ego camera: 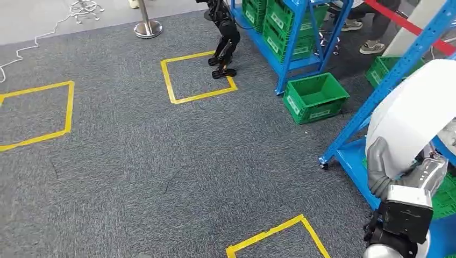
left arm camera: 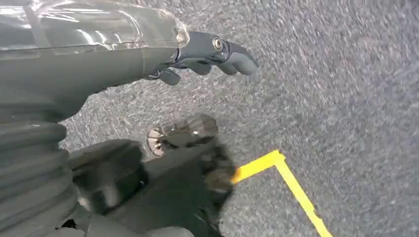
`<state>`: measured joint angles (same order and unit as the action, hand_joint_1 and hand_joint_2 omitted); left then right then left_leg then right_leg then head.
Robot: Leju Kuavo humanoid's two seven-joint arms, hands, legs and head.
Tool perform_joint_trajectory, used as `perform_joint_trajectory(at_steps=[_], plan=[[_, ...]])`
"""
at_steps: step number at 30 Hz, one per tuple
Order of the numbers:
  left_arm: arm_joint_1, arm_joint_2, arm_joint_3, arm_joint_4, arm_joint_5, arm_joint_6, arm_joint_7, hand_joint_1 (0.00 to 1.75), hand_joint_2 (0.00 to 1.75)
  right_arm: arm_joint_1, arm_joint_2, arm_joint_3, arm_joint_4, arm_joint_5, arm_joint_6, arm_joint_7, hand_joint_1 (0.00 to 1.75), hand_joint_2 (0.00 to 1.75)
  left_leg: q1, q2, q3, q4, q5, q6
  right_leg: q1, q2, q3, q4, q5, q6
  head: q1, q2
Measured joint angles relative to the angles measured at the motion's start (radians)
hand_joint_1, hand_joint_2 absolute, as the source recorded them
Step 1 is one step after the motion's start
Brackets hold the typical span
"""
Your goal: Take the parts from the cabinet and place them on the table.
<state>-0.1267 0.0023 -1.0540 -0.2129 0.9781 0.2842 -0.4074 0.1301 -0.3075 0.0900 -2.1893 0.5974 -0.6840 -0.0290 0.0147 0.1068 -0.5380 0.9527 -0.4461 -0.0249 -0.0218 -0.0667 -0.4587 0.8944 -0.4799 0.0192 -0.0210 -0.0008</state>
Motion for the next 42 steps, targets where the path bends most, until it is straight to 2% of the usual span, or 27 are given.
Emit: perform_joint_trajectory(at_steps=[1,5,6,8,10,12,14,15,16,18,20,21,22,23,24,26,28,29,30,31,32,33,36,37,39,41,42], plan=[[-0.003,-0.002,0.000,0.000,0.000,0.000,0.000,0.00,1.75,0.000,0.000,0.001,0.000,0.000,0.000,-0.001,1.75,1.75,-0.010,0.013,0.005,-0.020,-0.012,0.006,0.003,-0.003,0.001,0.003,-0.006,0.009,-0.009,0.000],[-0.003,-0.001,0.000,0.000,0.000,0.001,0.000,0.00,1.75,-0.002,-0.001,0.010,0.000,0.000,0.000,-0.003,1.75,1.75,-0.016,-0.039,0.002,-0.027,-0.005,0.041,-0.006,-0.036,0.015,-0.013,-0.007,0.031,0.007,0.000],[-0.003,-0.001,0.000,0.000,0.000,0.002,0.000,0.00,1.75,-0.004,-0.001,0.013,0.000,0.000,0.000,-0.003,1.75,1.75,-0.014,-0.054,0.005,-0.032,0.000,0.049,-0.009,0.006,0.011,0.002,-0.027,0.034,0.016,0.000],[-0.008,-0.002,0.000,0.000,0.001,0.002,0.000,0.00,1.75,-0.003,-0.004,0.014,0.000,0.000,0.000,-0.006,1.75,1.75,-0.017,-0.079,0.006,-0.036,0.006,0.059,-0.003,0.052,-0.055,0.151,-0.118,0.031,0.030,0.000],[-0.010,-0.002,0.000,0.000,0.001,0.001,0.000,0.00,1.75,-0.001,-0.004,0.017,0.000,0.000,0.000,-0.006,1.75,1.75,-0.023,-0.108,0.004,-0.037,0.009,0.064,0.002,0.060,-0.143,0.334,-0.185,0.025,0.047,0.000],[-0.008,-0.002,0.000,0.000,0.001,0.001,0.000,0.00,1.75,0.000,-0.004,0.020,0.000,0.000,0.000,-0.006,1.75,1.75,-0.027,-0.143,0.005,-0.037,0.011,0.067,0.008,0.063,-0.154,0.337,-0.152,0.013,0.056,0.000],[-0.008,-0.002,0.000,0.000,0.001,0.001,0.000,0.00,1.75,-0.001,-0.004,0.023,0.000,0.000,0.000,-0.006,1.75,1.75,-0.027,-0.176,0.007,-0.037,0.014,0.066,0.013,0.080,-0.081,0.170,-0.055,0.000,0.061,0.000],[-0.008,-0.003,0.000,0.000,0.002,0.001,0.000,0.00,1.75,-0.001,-0.004,0.023,0.000,0.001,0.000,-0.006,1.75,1.75,-0.026,-0.191,0.009,-0.037,0.016,0.064,0.013,0.109,-0.034,0.072,-0.013,-0.005,0.064,0.000],[-0.009,-0.004,0.000,0.000,0.002,0.001,0.000,0.00,1.75,-0.002,-0.005,0.023,0.000,0.001,0.000,-0.007,1.75,1.75,-0.030,-0.205,0.008,-0.035,0.017,0.060,0.015,0.150,-0.009,0.009,-0.002,-0.009,0.068,0.000],[-0.009,-0.005,0.000,0.000,0.002,0.001,0.000,0.00,1.75,-0.003,-0.006,0.026,0.000,0.001,0.000,-0.007,1.75,1.75,-0.028,-0.231,-0.001,-0.035,0.021,0.050,0.014,0.130,-0.006,-0.001,-0.002,-0.006,0.064,0.000],[-0.003,-0.005,0.000,0.000,0.002,0.001,0.001,0.00,1.75,-0.007,-0.006,0.029,0.000,0.002,0.000,-0.007,1.75,1.75,-0.026,-0.251,-0.010,-0.038,0.027,0.038,0.015,0.108,-0.003,-0.005,0.006,-0.017,0.063,0.000],[-0.001,-0.004,0.000,0.000,0.002,0.001,0.002,0.00,1.75,-0.011,-0.006,0.029,0.000,0.002,0.000,-0.007,1.75,1.75,-0.026,-0.203,-0.011,-0.026,0.017,0.038,0.012,0.093,-0.002,-0.012,0.014,-0.022,0.062,0.000],[-0.001,-0.004,0.000,0.000,0.002,0.000,0.002,0.00,1.75,-0.010,-0.006,0.031,0.000,0.002,0.000,-0.007,1.75,1.75,-0.032,-0.123,-0.033,0.014,-0.019,0.034,0.013,0.087,-0.003,-0.014,0.016,-0.026,0.053,0.000],[-0.002,-0.004,0.000,0.000,0.002,0.000,0.003,0.00,1.75,-0.009,-0.007,0.031,-0.001,0.003,0.000,-0.007,1.75,1.75,-0.026,-0.100,-0.075,0.101,-0.072,0.027,0.014,0.076,-0.006,-0.014,0.018,-0.028,0.043,0.000],[-0.003,-0.004,0.000,0.000,0.002,0.000,0.004,0.00,1.75,-0.009,-0.009,0.031,-0.001,0.005,0.000,-0.007,1.75,1.75,-0.022,-0.100,-0.121,0.202,-0.118,0.023,0.014,0.065,-0.007,-0.014,0.018,-0.028,0.040,0.000],[-0.002,-0.005,0.000,0.000,0.002,0.000,0.005,0.00,1.75,-0.009,-0.008,0.033,0.000,0.011,0.000,-0.007,1.75,1.75,-0.013,-0.105,-0.183,0.332,-0.156,0.014,0.013,0.042,-0.008,-0.014,0.017,-0.026,0.028,0.000],[-0.001,-0.005,0.000,0.000,0.002,0.000,0.005,0.00,1.75,-0.009,-0.008,0.035,0.000,0.015,0.000,-0.007,1.75,1.75,-0.005,-0.101,-0.146,0.263,-0.104,0.007,0.012,0.022,-0.005,-0.014,0.014,-0.022,0.021,0.000],[-0.001,-0.005,0.000,0.000,0.001,0.000,0.005,0.00,1.75,-0.009,-0.008,0.037,0.000,0.019,0.000,-0.007,1.75,1.75,-0.004,-0.086,-0.086,0.151,-0.053,0.005,0.010,0.012,-0.002,-0.014,0.011,-0.017,0.018,0.000],[-0.001,-0.005,0.000,0.000,0.000,0.000,0.005,0.00,1.75,-0.010,-0.008,0.038,0.000,0.021,0.000,-0.007,1.75,1.75,-0.004,-0.050,-0.028,0.051,-0.016,0.005,0.009,0.004,0.003,-0.014,0.008,-0.013,0.015,0.000],[-0.003,-0.007,0.000,0.000,0.000,0.000,0.006,0.00,1.75,-0.010,-0.008,0.039,0.000,0.023,0.000,-0.006,1.75,1.75,-0.007,0.012,0.010,-0.013,-0.010,0.002,0.013,0.000,0.008,-0.013,0.004,-0.006,0.008,0.000],[-0.006,-0.007,0.000,0.000,0.000,-0.001,0.006,0.00,1.75,-0.010,-0.009,0.040,0.000,0.025,0.000,-0.005,1.75,1.75,-0.010,-0.010,0.016,-0.029,-0.011,0.014,0.015,-0.004,0.007,-0.008,-0.001,0.003,0.001,0.000],[-0.006,-0.007,0.000,0.000,-0.001,-0.001,0.006,0.00,1.75,-0.010,-0.010,0.043,0.000,0.030,0.000,-0.004,1.75,1.75,-0.013,-0.016,0.012,-0.030,-0.011,0.024,0.015,-0.016,0.012,-0.013,0.000,0.006,0.014,0.000],[-0.004,-0.006,0.000,0.000,-0.001,-0.001,0.007,0.00,1.75,-0.011,-0.010,0.046,0.000,0.030,0.000,-0.002,1.75,1.75,-0.016,-0.060,0.018,-0.039,-0.004,0.047,0.003,-0.038,0.024,-0.018,-0.012,0.024,0.019,0.000],[-0.005,-0.007,0.000,0.000,-0.002,-0.001,0.007,0.00,1.75,-0.011,-0.012,0.048,0.000,0.031,0.000,-0.002,1.75,1.75,-0.016,-0.071,0.020,-0.042,-0.001,0.053,0.001,0.002,0.016,0.013,-0.040,0.025,0.025,0.000],[-0.008,-0.007,0.000,0.000,-0.003,-0.001,0.007,0.00,1.75,-0.009,-0.014,0.050,0.000,0.031,0.000,-0.002,1.75,1.75,-0.018,-0.096,0.019,-0.047,0.005,0.063,0.004,0.051,-0.065,0.184,-0.133,0.026,0.040,0.000],[-0.006,-0.007,0.000,0.000,-0.003,-0.001,0.008,0.00,1.75,-0.007,-0.014,0.054,0.000,0.030,0.000,-0.002,1.75,1.75,-0.023,-0.125,0.017,-0.047,0.009,0.068,0.006,0.061,-0.150,0.353,-0.185,0.022,0.057,0.000],[-0.004,-0.007,0.000,0.000,-0.004,-0.001,0.008,0.00,1.75,-0.006,-0.014,0.056,0.001,0.030,0.000,-0.002,1.75,1.75,-0.025,-0.141,0.019,-0.047,0.009,0.068,0.007,0.063,-0.156,0.354,-0.168,0.016,0.061,0.000]])
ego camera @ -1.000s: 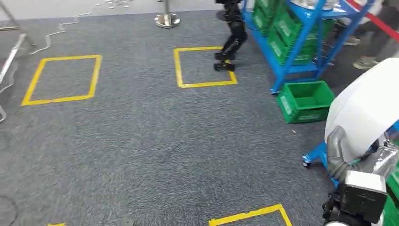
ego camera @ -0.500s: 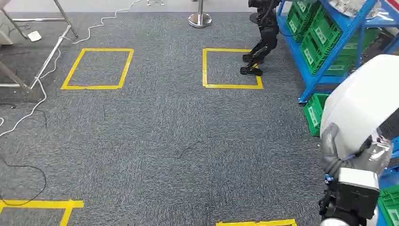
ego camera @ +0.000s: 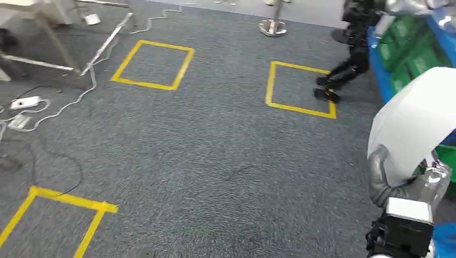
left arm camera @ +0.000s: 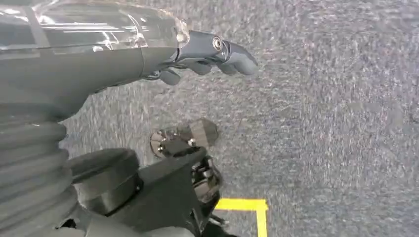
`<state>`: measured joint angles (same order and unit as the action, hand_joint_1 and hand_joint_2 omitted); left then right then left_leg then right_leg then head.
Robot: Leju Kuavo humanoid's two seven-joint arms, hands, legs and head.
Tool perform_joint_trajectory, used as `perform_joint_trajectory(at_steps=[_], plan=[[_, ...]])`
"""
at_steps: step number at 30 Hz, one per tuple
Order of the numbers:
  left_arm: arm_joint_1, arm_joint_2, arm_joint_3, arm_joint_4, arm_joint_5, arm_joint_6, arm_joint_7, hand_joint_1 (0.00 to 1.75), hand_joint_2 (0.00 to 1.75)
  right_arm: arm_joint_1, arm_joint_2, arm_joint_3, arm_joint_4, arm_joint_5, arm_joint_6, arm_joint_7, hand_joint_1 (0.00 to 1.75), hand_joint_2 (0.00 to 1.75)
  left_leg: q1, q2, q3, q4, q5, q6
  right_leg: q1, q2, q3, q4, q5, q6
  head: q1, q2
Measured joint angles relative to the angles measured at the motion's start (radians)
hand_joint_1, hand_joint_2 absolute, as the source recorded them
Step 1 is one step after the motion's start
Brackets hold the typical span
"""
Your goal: Take the parts from the cabinet and place them on the table.
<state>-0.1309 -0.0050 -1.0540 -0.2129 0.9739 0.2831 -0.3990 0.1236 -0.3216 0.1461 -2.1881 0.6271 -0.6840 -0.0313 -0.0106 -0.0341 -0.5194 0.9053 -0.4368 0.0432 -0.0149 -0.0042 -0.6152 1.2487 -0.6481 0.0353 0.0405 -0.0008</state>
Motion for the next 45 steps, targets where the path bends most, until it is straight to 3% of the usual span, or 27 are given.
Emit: perform_joint_trajectory(at_steps=[3,4,5,6,9,11,13,15,16,18,20,21,24,25,26,27,29,30,31,33,34,35,39,40,41,44,45], plan=[[0.000,0.000,0.000,0.000,0.000,0.000,0.001,0.00,1.75,-0.001,0.000,0.002,0.000,0.000,0.000,0.000,1.75,1.75,-0.001,-0.046,0.003,0.000,0.005,-0.003,0.008,0.026,0.097,-0.232,0.140,-0.021,0.004,0.000],[-0.001,0.000,0.000,0.000,-0.001,0.000,0.001,0.00,1.75,-0.002,0.000,0.002,0.000,0.000,0.000,0.000,1.75,1.75,0.001,-0.059,0.002,0.000,0.007,-0.006,0.009,0.080,0.139,-0.324,0.173,-0.029,0.008,0.000],[-0.001,-0.001,0.000,0.000,-0.002,0.000,0.001,0.00,1.75,-0.001,0.000,0.003,-0.001,0.001,0.000,0.000,1.75,1.75,-0.006,-0.074,-0.004,0.006,0.007,-0.011,0.012,0.096,0.152,-0.365,0.179,-0.033,0.012,0.000],[-0.001,-0.003,0.000,0.000,-0.002,0.000,0.001,0.00,1.75,-0.003,-0.001,0.003,-0.001,0.000,0.000,-0.001,1.75,1.75,-0.005,-0.083,-0.007,0.001,0.010,-0.016,0.010,0.080,0.150,-0.366,0.178,-0.028,0.010,0.000],[0.005,-0.002,0.000,0.000,-0.002,0.000,0.001,0.00,1.75,-0.004,0.000,0.006,-0.001,0.001,0.000,-0.003,1.75,1.75,-0.003,-0.105,-0.019,-0.001,0.018,-0.030,0.008,0.047,0.153,-0.376,0.191,-0.036,0.004,0.000],[0.006,-0.002,0.000,0.000,-0.002,0.000,0.001,0.00,1.75,-0.004,0.001,0.006,-0.002,0.002,0.000,-0.003,1.75,1.75,-0.005,0.033,-0.061,0.085,-0.052,-0.037,0.008,0.027,0.153,-0.388,0.199,-0.044,-0.010,0.000],[0.004,-0.002,0.000,0.000,-0.004,0.000,0.001,0.00,1.75,-0.003,0.000,0.007,-0.001,0.002,0.000,-0.005,1.75,1.75,0.005,0.040,-0.152,0.277,-0.142,-0.050,0.008,0.002,0.151,-0.388,0.199,-0.044,-0.021,0.000],[0.005,-0.002,-0.001,0.000,-0.005,0.000,0.002,0.00,1.75,-0.003,0.001,0.010,0.000,0.003,0.000,-0.006,1.75,1.75,0.015,0.036,-0.195,0.366,-0.159,-0.059,0.006,-0.022,0.151,-0.388,0.197,-0.043,-0.031,0.000],[0.005,-0.002,-0.001,0.000,-0.005,0.000,0.003,0.00,1.75,-0.004,0.001,0.011,0.000,0.003,0.000,-0.006,1.75,1.75,0.019,0.037,-0.181,0.337,-0.133,-0.064,0.005,-0.032,0.152,-0.388,0.195,-0.041,-0.035,0.000],[0.003,-0.002,-0.001,0.000,-0.008,0.000,0.005,0.00,1.75,-0.007,0.001,0.013,0.002,0.006,0.000,-0.007,1.75,1.75,0.023,0.062,-0.086,0.163,-0.046,-0.070,0.001,-0.051,0.159,-0.387,0.190,-0.032,-0.041,0.000],[-0.003,-0.003,-0.001,0.000,-0.011,-0.001,0.008,0.00,1.75,-0.010,0.000,0.014,0.002,0.010,0.000,-0.007,1.75,1.75,0.019,0.172,-0.004,0.019,-0.011,-0.077,0.008,-0.061,0.169,-0.380,0.177,-0.015,-0.055,0.000],[-0.009,-0.002,0.000,0.000,-0.011,-0.001,0.011,0.00,1.75,-0.013,-0.001,0.015,0.002,0.010,0.000,-0.007,1.75,1.75,0.018,0.144,0.000,0.011,-0.016,-0.056,0.007,-0.069,0.169,-0.375,0.175,-0.010,-0.056,0.000],[-0.017,-0.002,0.000,0.000,-0.012,-0.002,0.018,0.00,1.75,-0.027,-0.009,0.021,0.003,0.010,0.000,-0.003,1.75,1.75,0.013,0.103,-0.001,0.006,-0.014,-0.038,0.000,-0.108,0.182,-0.383,0.168,-0.002,-0.040,0.000],[-0.018,-0.002,-0.001,0.000,-0.012,-0.002,0.019,0.00,1.75,-0.037,-0.013,0.024,0.003,0.011,0.000,0.002,1.75,1.75,0.015,0.091,0.003,0.001,-0.010,-0.029,-0.005,-0.080,0.182,-0.374,0.156,0.005,-0.034,0.000],[-0.025,-0.002,0.000,0.000,-0.012,-0.002,0.019,0.00,1.75,-0.046,-0.017,0.028,0.003,0.015,0.000,0.008,1.75,1.75,0.015,0.075,0.005,-0.003,-0.004,-0.022,-0.004,-0.037,0.156,-0.312,0.110,0.006,-0.030,0.000],[-0.032,-0.002,0.000,0.000,-0.012,-0.001,0.019,0.00,1.75,-0.051,-0.023,0.030,0.004,0.020,0.000,0.015,1.75,1.75,0.015,0.061,0.005,-0.007,-0.001,-0.016,-0.003,-0.017,0.116,-0.223,0.064,0.006,-0.023,0.000],[-0.039,-0.003,0.000,-0.001,-0.012,-0.002,0.019,0.00,1.75,-0.059,-0.030,0.037,0.007,0.026,0.002,0.030,1.75,1.75,0.011,0.029,0.003,-0.008,0.003,-0.011,-0.001,-0.003,0.024,-0.040,-0.002,0.003,-0.003,0.000],[-0.038,-0.003,0.000,0.000,-0.012,-0.001,0.019,0.00,1.75,-0.064,-0.032,0.040,0.010,0.030,0.002,0.041,1.75,1.75,0.009,0.013,0.005,-0.008,0.003,-0.011,-0.001,-0.002,0.003,-0.004,-0.002,-0.001,0.004,0.000],[-0.035,-0.002,-0.001,0.000,-0.012,-0.001,0.020,0.00,1.75,-0.070,-0.036,0.043,0.013,0.033,0.002,0.050,1.75,1.75,0.008,-0.002,0.006,-0.008,0.003,-0.010,0.000,0.000,0.005,-0.023,0.024,-0.007,0.008,0.000],[-0.035,-0.002,-0.001,0.000,-0.012,0.000,0.021,0.00,1.75,-0.080,-0.045,0.053,0.014,0.034,0.002,0.063,1.75,1.75,0.006,-0.034,0.011,-0.008,0.005,-0.011,0.006,0.017,0.072,-0.194,0.133,-0.023,0.011,0.000],[-0.036,-0.002,0.000,0.000,-0.011,0.000,0.020,0.00,1.75,-0.085,-0.049,0.056,0.015,0.034,0.002,0.067,1.75,1.75,0.007,-0.045,0.013,-0.009,0.006,-0.013,0.008,0.043,0.111,-0.283,0.176,-0.030,0.014,0.000],[-0.036,-0.005,0.000,0.000,-0.011,0.000,0.020,0.00,1.75,-0.090,-0.053,0.059,0.016,0.034,0.001,0.068,1.75,1.75,0.007,-0.056,0.010,-0.008,0.007,-0.016,0.010,0.100,0.136,-0.349,0.199,-0.037,0.015,0.000],[-0.029,-0.005,-0.001,0.000,-0.011,0.000,0.019,0.00,1.75,-0.097,-0.064,0.069,0.019,0.034,0.001,0.069,1.75,1.75,0.010,-0.098,-0.005,-0.016,0.018,-0.041,0.011,0.066,0.148,-0.382,0.202,-0.038,0.018,0.000],[-0.027,-0.003,-0.001,0.000,-0.011,0.000,0.019,0.00,1.75,-0.102,-0.064,0.072,0.019,0.034,0.001,0.069,1.75,1.75,0.009,-0.050,-0.005,-0.009,0.008,-0.041,0.006,0.053,0.151,-0.395,0.211,-0.038,0.017,0.000],[-0.027,-0.003,-0.001,0.000,-0.011,0.000,0.020,0.00,1.75,-0.103,-0.064,0.076,0.019,0.035,0.002,0.070,1.75,1.75,0.003,0.028,-0.026,0.030,-0.027,-0.046,0.007,0.044,0.152,-0.400,0.213,-0.041,0.007,0.000],[-0.028,-0.003,-0.001,0.000,-0.010,0.000,0.021,0.00,1.75,-0.104,-0.067,0.081,0.022,0.035,0.002,0.070,1.75,1.75,0.012,0.040,-0.152,0.290,-0.150,-0.059,0.007,0.007,0.149,-0.401,0.213,-0.045,-0.014,0.000],[-0.026,-0.003,-0.001,0.000,-0.007,0.001,0.020,0.00,1.75,-0.104,-0.067,0.085,0.025,0.034,0.002,0.070,1.75,1.75,0.015,0.036,-0.178,0.342,-0.160,-0.062,0.007,-0.004,0.149,-0.400,0.212,-0.045,-0.020,0.000]])
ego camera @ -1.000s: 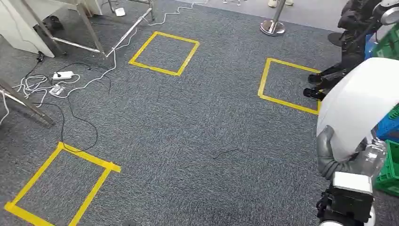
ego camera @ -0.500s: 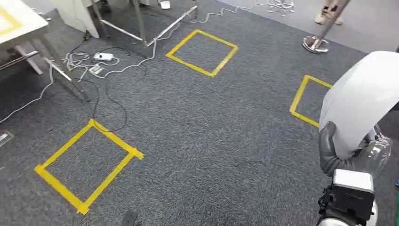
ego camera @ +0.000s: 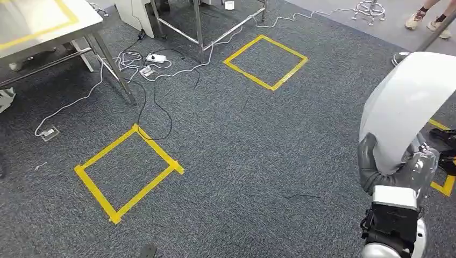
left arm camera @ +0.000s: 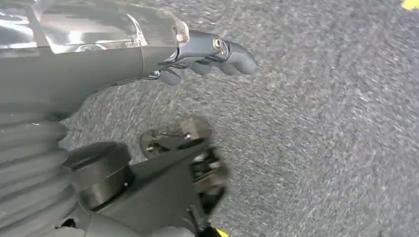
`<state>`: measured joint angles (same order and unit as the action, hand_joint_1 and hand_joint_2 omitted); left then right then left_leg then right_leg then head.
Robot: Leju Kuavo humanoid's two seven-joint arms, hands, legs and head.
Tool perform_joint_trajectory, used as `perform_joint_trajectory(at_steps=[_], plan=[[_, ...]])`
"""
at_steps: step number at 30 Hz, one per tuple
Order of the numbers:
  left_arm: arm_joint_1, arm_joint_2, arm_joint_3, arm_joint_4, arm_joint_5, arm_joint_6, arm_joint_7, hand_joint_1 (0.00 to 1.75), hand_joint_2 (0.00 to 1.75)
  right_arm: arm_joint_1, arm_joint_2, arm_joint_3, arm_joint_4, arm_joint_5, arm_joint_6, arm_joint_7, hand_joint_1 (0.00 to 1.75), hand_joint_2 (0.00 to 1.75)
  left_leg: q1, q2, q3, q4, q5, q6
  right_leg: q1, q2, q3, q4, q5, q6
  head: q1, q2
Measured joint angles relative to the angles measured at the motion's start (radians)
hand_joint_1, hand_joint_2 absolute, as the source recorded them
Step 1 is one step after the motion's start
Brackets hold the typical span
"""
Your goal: Take the parts from the cabinet and place them on the table.
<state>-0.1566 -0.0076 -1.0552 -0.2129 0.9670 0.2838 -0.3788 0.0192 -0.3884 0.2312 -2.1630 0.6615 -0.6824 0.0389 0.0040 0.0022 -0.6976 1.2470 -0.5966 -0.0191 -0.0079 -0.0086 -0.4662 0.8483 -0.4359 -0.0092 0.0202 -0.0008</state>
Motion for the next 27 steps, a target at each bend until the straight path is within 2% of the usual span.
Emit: perform_joint_trajectory(at_steps=[1,2,3,4,5,6,7,9,10,11,12,14,15,16,17,18,19,20,21,23,24,25,26,27], plan=[[0.004,0.000,0.000,0.000,0.001,0.001,-0.001,0.00,1.75,-0.001,0.000,0.004,0.004,-0.001,0.000,0.003,1.75,1.75,0.003,-0.001,0.002,-0.006,0.019,-0.003,0.000,-0.011,0.002,0.000,-0.002,0.001,-0.006,0.000],[0.008,0.001,0.000,0.000,0.003,0.001,-0.002,0.00,1.75,-0.004,0.000,0.007,0.007,-0.001,0.000,0.005,1.75,1.75,0.005,0.002,0.031,-0.065,0.058,-0.004,0.000,-0.022,0.004,0.000,-0.004,0.004,-0.010,0.000],[0.010,0.001,0.000,0.000,0.003,0.002,-0.002,0.00,1.75,-0.007,0.000,0.009,0.009,-0.001,0.000,0.008,1.75,1.75,0.004,0.014,0.078,-0.156,0.104,-0.004,-0.001,-0.030,0.008,0.001,-0.008,0.007,-0.013,0.000],[0.010,0.002,0.001,0.000,0.003,0.002,-0.003,0.00,1.75,-0.011,0.000,0.014,0.011,0.001,0.000,0.010,1.75,1.75,0.004,0.044,0.133,-0.257,0.149,-0.003,-0.002,-0.037,0.013,0.001,-0.011,0.012,-0.016,0.000],[0.010,0.003,0.001,0.000,0.003,0.002,-0.006,0.00,1.75,-0.014,0.000,0.019,0.011,0.006,0.000,0.010,1.75,1.75,0.001,0.115,0.177,-0.337,0.169,-0.002,0.001,-0.044,0.018,0.001,-0.015,0.018,-0.023,0.000],[0.008,0.003,0.001,0.000,0.003,0.002,-0.008,0.00,1.75,-0.016,0.000,0.022,0.012,0.011,0.000,0.011,1.75,1.75,-0.007,0.113,0.181,-0.358,0.163,0.008,0.006,-0.048,0.019,0.008,-0.021,0.025,-0.029,0.000],[0.008,0.003,0.001,0.000,0.003,0.002,-0.009,0.00,1.75,-0.019,0.000,0.024,0.013,0.015,0.000,0.011,1.75,1.75,-0.008,0.104,0.179,-0.356,0.162,0.017,0.008,-0.059,0.020,0.006,-0.021,0.026,-0.022,0.000],[0.012,0.005,0.001,0.000,0.003,0.002,-0.007,0.00,1.75,-0.017,0.000,0.029,0.013,0.018,0.000,0.008,1.75,1.75,-0.011,0.075,0.175,-0.356,0.162,0.029,0.004,-0.083,0.027,0.000,-0.024,0.031,-0.016,0.000],[0.014,0.006,0.001,0.000,0.003,0.003,-0.006,0.00,1.75,-0.017,0.000,0.032,0.013,0.018,-0.001,0.006,1.75,1.75,-0.006,0.059,0.182,-0.361,0.167,0.037,0.000,-0.081,0.028,0.003,-0.034,0.038,-0.016,0.000],[0.014,0.007,0.001,0.000,0.002,0.005,-0.006,0.00,1.75,-0.016,0.000,0.035,0.013,0.018,-0.001,0.001,1.75,1.75,-0.005,0.045,0.183,-0.364,0.169,0.041,-0.002,-0.042,0.020,0.032,-0.060,0.043,-0.011,0.000],[0.012,0.008,0.001,0.000,0.001,0.008,-0.006,0.00,1.75,-0.013,0.000,0.037,0.013,0.017,-0.002,-0.006,1.75,1.75,-0.004,0.031,0.184,-0.367,0.173,0.047,-0.001,-0.014,-0.018,0.119,-0.114,0.045,-0.004,0.000],[0.013,0.010,0.001,0.000,-0.002,0.011,-0.002,0.00,1.75,-0.001,0.002,0.040,0.014,0.009,-0.002,-0.019,1.75,1.75,-0.005,0.003,0.184,-0.369,0.176,0.051,-0.001,-0.001,-0.111,0.314,-0.196,0.047,0.014,0.000],[0.016,0.011,0.001,0.000,-0.004,0.012,0.002,0.00,1.75,0.006,0.003,0.043,0.018,0.008,-0.002,-0.025,1.75,1.75,-0.006,-0.012,0.185,-0.369,0.177,0.052,-0.001,0.000,-0.145,0.380,-0.213,0.045,0.019,0.000],[0.019,0.013,0.001,0.001,-0.006,0.013,0.002,0.00,1.75,0.011,0.005,0.045,0.021,0.007,-0.002,-0.031,1.75,1.75,-0.007,-0.028,0.186,-0.369,0.177,0.052,-0.001,0.001,-0.156,0.390,-0.201,0.042,0.023,0.000],[0.021,0.015,0.001,0.001,-0.011,0.015,0.002,0.00,1.75,0.016,0.006,0.047,0.021,0.007,-0.002,-0.036,1.75,1.75,-0.007,-0.044,0.188,-0.369,0.177,0.052,-0.001,0.004,-0.141,0.347,-0.163,0.036,0.026,0.000],[0.022,0.018,0.001,0.001,-0.021,0.017,0.000,0.00,1.75,0.018,0.008,0.048,0.021,0.006,-0.002,-0.041,1.75,1.75,-0.007,-0.061,0.191,-0.369,0.178,0.051,-0.001,0.010,-0.106,0.261,-0.110,0.030,0.030,0.000],[0.021,0.019,0.001,0.001,-0.029,0.020,-0.005,0.00,1.75,0.018,0.010,0.048,0.021,0.006,-0.002,-0.045,1.75,1.75,-0.007,-0.075,0.194,-0.370,0.178,0.050,0.000,0.025,-0.059,0.159,-0.056,0.023,0.033,0.000],[0.020,0.021,0.001,0.001,-0.031,0.020,-0.014,0.00,1.75,0.017,0.011,0.049,0.021,0.004,-0.002,-0.048,1.75,1.75,-0.003,-0.088,0.195,-0.370,0.180,0.048,0.001,0.067,-0.016,0.063,-0.017,0.014,0.036,0.000],[0.016,0.022,0.001,0.000,-0.021,0.018,-0.026,0.00,1.75,0.019,0.011,0.050,0.021,-0.001,-0.002,-0.052,1.75,1.75,-0.009,-0.101,0.192,-0.366,0.179,0.043,0.005,0.092,0.001,0.019,-0.008,0.007,0.037,0.000],[0.013,0.024,0.004,0.000,0.024,0.011,-0.050,0.00,1.75,0.018,0.014,0.052,0.024,-0.011,-0.002,-0.061,1.75,1.75,-0.006,-0.123,0.184,-0.371,0.185,0.031,0.004,0.071,0.005,0.007,-0.009,0.012,0.039,0.000],[0.015,0.027,0.005,0.000,0.034,0.011,-0.049,0.00,1.75,0.019,0.016,0.054,0.027,-0.014,-0.002,-0.066,1.75,1.75,-0.004,-0.130,0.182,-0.375,0.189,0.024,0.006,0.063,0.005,0.007,-0.007,0.010,0.039,0.000],[0.018,0.035,0.005,0.000,0.037,0.011,-0.045,0.00,1.75,0.018,0.017,0.056,0.028,-0.016,-0.002,-0.074,1.75,1.75,-0.008,-0.124,0.177,-0.374,0.188,0.021,-0.002,0.050,0.006,-0.006,0.003,0.008,0.040,0.000],[0.020,0.039,0.006,0.000,0.037,0.012,-0.040,0.00,1.75,0.017,0.018,0.057,0.030,-0.018,-0.002,-0.081,1.75,1.75,-0.012,-0.043,0.168,-0.356,0.167,0.017,-0.002,0.042,0.008,-0.012,0.008,0.005,0.038,0.000],[0.019,0.039,0.007,0.000,0.036,0.014,-0.031,0.00,1.75,0.022,0.023,0.058,0.031,-0.021,-0.002,-0.092,1.75,1.75,-0.010,0.000,0.138,-0.295,0.121,0.012,-0.001,0.033,0.007,-0.016,0.011,0.000,0.023,0.000]])
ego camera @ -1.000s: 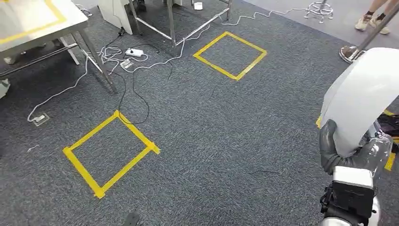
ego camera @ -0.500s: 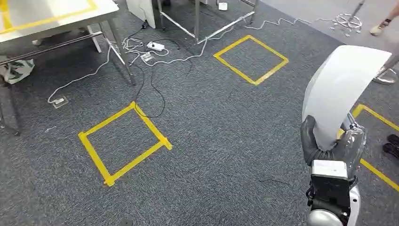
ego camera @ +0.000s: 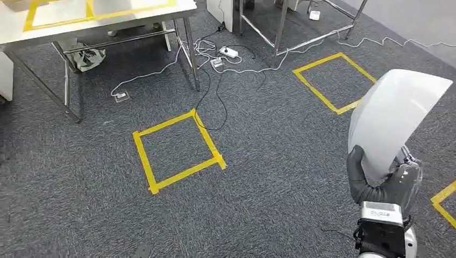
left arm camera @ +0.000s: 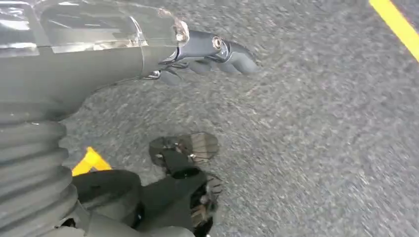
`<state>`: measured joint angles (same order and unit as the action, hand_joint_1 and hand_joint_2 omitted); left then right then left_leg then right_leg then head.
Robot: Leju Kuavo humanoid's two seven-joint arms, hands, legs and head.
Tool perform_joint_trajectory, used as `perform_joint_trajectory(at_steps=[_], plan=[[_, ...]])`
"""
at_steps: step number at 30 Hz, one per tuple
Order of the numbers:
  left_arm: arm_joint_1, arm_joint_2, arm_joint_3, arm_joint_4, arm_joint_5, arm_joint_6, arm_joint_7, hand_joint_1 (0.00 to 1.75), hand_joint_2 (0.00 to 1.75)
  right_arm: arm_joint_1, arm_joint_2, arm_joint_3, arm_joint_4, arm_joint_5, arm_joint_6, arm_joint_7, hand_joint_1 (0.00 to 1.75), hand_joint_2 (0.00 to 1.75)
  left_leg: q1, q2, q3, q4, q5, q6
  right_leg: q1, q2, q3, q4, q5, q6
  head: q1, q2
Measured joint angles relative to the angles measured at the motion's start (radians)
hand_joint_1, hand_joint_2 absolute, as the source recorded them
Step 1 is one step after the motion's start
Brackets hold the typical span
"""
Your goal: Take the parts from the cabinet and place them on the table.
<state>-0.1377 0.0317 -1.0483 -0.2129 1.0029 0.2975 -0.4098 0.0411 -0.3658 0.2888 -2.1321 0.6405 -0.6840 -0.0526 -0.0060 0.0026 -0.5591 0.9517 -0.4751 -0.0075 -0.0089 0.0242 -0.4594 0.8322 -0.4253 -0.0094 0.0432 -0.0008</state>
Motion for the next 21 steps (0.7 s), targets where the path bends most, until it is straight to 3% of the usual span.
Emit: perform_joint_trajectory(at_steps=[2,3,4,5,6,7,8,9,10,11,13,14,15,16,17,18,19,20,21], plan=[[0.000,0.003,0.001,0.000,-0.002,0.002,0.008,0.00,1.75,0.011,0.003,0.000,0.002,-0.009,0.000,-0.014,1.75,1.75,0.007,0.004,-0.088,0.188,-0.090,-0.009,0.000,-0.022,-0.003,0.000,0.000,0.000,-0.014,0.000],[0.003,0.003,0.001,0.000,-0.004,0.004,0.015,0.00,1.75,0.015,0.007,0.000,0.004,-0.023,0.000,-0.024,1.75,1.75,0.011,0.001,-0.122,0.262,-0.114,-0.014,0.000,-0.033,-0.003,0.000,0.000,-0.001,-0.019,0.000],[0.008,0.003,0.001,0.000,-0.005,0.005,0.022,0.00,1.75,0.018,0.009,-0.001,0.007,-0.037,0.000,-0.038,1.75,1.75,0.014,-0.001,-0.135,0.288,-0.111,-0.017,0.000,-0.043,-0.003,0.000,-0.001,0.000,-0.025,0.000],[0.013,0.006,0.001,0.000,-0.005,0.006,0.026,0.00,1.75,0.020,0.012,-0.003,0.009,-0.049,0.000,-0.050,1.75,1.75,0.015,0.000,-0.118,0.255,-0.084,-0.019,0.000,-0.052,-0.001,0.001,-0.003,0.001,-0.029,0.000],[0.017,0.008,0.001,0.000,-0.005,0.007,0.028,0.00,1.75,0.021,0.013,-0.003,0.011,-0.056,0.000,-0.057,1.75,1.75,0.015,0.006,-0.078,0.179,-0.041,-0.019,-0.001,-0.059,0.001,0.001,-0.005,0.004,-0.032,0.000],[0.019,0.009,0.001,0.000,-0.003,0.007,0.028,0.00,1.75,0.022,0.015,-0.003,0.013,-0.062,0.000,-0.061,1.75,1.75,0.014,0.027,-0.019,0.070,0.007,-0.017,-0.001,-0.065,0.006,0.001,-0.008,0.007,-0.038,0.000],[0.019,0.010,0.002,0.000,0.001,0.008,0.025,0.00,1.75,0.022,0.016,-0.003,0.014,-0.065,0.000,-0.063,1.75,1.75,0.011,0.085,0.036,-0.025,0.042,-0.014,0.000,-0.070,0.012,0.001,-0.012,0.012,-0.043,0.000],[0.017,0.010,0.003,0.000,0.004,0.008,0.018,0.00,1.75,0.022,0.017,-0.004,0.014,-0.065,0.000,-0.066,1.75,1.75,0.003,0.148,0.062,-0.079,0.041,-0.013,0.008,-0.075,0.015,0.005,-0.017,0.020,-0.049,0.000],[0.015,0.010,0.004,0.000,0.009,0.008,0.014,0.00,1.75,0.023,0.018,-0.006,0.015,-0.065,0.000,-0.068,1.75,1.75,0.002,0.126,0.061,-0.083,0.042,0.003,0.009,-0.080,0.015,0.009,-0.019,0.024,-0.052,0.000],[0.014,0.010,0.004,0.000,0.010,0.008,0.009,0.00,1.75,0.023,0.019,-0.006,0.015,-0.066,0.000,-0.069,1.75,1.75,0.000,0.114,0.057,-0.082,0.042,0.010,0.009,-0.095,0.017,0.006,-0.020,0.027,-0.043,0.000],[0.015,0.008,0.005,0.000,0.018,0.008,-0.002,0.00,1.75,0.022,0.021,-0.009,0.016,-0.081,0.000,-0.069,1.75,1.75,-0.001,0.080,0.059,-0.086,0.046,0.023,0.005,-0.123,0.026,0.000,-0.025,0.035,-0.043,0.000],[0.016,0.008,0.005,0.000,0.021,0.009,-0.008,0.00,1.75,0.019,0.021,-0.011,0.016,-0.091,0.000,-0.069,1.75,1.75,0.004,0.062,0.065,-0.091,0.051,0.031,0.000,-0.105,0.027,0.010,-0.041,0.042,-0.043,0.000],[0.014,0.007,0.005,0.000,0.022,0.010,-0.014,0.00,1.75,0.017,0.021,-0.011,0.016,-0.096,0.000,-0.070,1.75,1.75,0.005,0.046,0.065,-0.093,0.055,0.036,0.000,-0.072,0.009,0.060,-0.080,0.045,-0.038,0.000],[0.012,0.006,0.006,0.000,0.023,0.010,-0.016,0.00,1.75,0.015,0.021,-0.011,0.017,-0.098,0.000,-0.070,1.75,1.75,0.006,0.031,0.064,-0.093,0.058,0.041,0.000,-0.051,-0.028,0.147,-0.130,0.049,-0.031,0.000],[0.012,0.003,0.008,0.000,0.024,0.010,-0.018,0.00,1.75,0.014,0.021,-0.011,0.019,-0.099,0.000,-0.070,1.75,1.75,0.006,0.013,0.062,-0.093,0.060,0.043,0.000,-0.039,-0.076,0.255,-0.178,0.051,-0.020,0.000],[0.013,0.001,0.011,0.000,0.026,0.009,-0.020,0.00,1.75,0.014,0.022,-0.010,0.022,-0.099,0.000,-0.070,1.75,1.75,0.006,-0.003,0.062,-0.093,0.061,0.045,0.000,-0.035,-0.117,0.342,-0.208,0.051,-0.012,0.000],[0.015,-0.001,0.012,0.000,0.027,0.008,-0.021,0.00,1.75,0.010,0.022,-0.010,0.026,-0.097,0.000,-0.070,1.75,1.75,0.005,-0.021,0.062,-0.093,0.062,0.045,0.000,-0.033,-0.142,0.390,-0.216,0.050,-0.006,0.000],[0.017,-0.001,0.012,0.000,0.029,0.006,-0.021,0.00,1.75,0.001,0.022,-0.008,0.029,-0.096,0.000,-0.070,1.75,1.75,0.004,-0.038,0.063,-0.093,0.063,0.044,0.001,-0.031,-0.140,0.374,-0.191,0.045,0.000,0.000],[0.017,-0.001,0.012,0.000,0.029,0.006,-0.021,0.00,1.75,-0.007,0.022,-0.006,0.032,-0.094,0.000,-0.069,1.75,1.75,0.004,-0.053,0.065,-0.093,0.064,0.043,0.001,-0.027,-0.117,0.313,-0.149,0.040,0.003,0.000]])
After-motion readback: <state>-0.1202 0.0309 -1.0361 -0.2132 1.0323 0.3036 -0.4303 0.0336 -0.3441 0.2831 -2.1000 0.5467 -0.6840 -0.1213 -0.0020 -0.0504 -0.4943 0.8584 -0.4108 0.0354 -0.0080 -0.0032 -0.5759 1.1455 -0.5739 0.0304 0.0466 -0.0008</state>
